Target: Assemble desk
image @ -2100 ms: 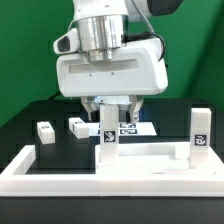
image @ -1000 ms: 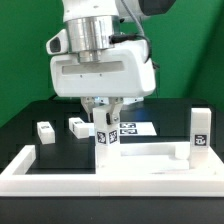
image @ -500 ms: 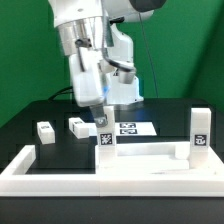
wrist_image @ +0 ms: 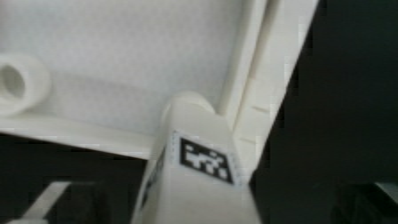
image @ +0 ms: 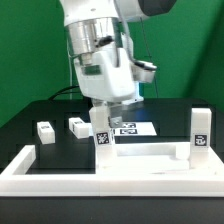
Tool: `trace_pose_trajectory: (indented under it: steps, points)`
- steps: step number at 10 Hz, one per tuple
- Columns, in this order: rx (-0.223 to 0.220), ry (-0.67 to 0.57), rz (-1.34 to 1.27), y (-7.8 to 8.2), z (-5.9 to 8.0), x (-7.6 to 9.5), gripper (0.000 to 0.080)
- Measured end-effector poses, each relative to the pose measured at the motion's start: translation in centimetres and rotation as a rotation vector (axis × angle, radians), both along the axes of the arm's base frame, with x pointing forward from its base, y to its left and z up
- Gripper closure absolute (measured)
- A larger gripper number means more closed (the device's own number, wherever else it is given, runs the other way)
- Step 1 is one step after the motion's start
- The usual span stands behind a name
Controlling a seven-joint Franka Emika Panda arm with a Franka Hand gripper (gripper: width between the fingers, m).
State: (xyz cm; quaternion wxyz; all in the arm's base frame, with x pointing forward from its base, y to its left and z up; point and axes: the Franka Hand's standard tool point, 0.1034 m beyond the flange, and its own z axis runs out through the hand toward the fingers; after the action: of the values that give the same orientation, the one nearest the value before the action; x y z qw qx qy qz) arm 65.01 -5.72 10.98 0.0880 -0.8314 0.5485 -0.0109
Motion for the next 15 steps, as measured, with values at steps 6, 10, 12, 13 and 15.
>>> trace_pose_trajectory:
  steps: [6,10,12,13,15]
  points:
    - [-0.066,-0.064,0.525,-0.7,0.0,-0.2,0.0150]
    - [-0.120,-0.075,0.819,-0.4,0.0,0.0,0.0150]
    - [-0.118,-0.071,0.806,-0.5,-0.1,-0.1,0.0308]
    - [-0.111,-0.065,0.743,-0.5,-0.1,-0.1,0.0308]
    - [-0.105,-0.047,0.635,-0.9,-0.2,-0.3,0.0503]
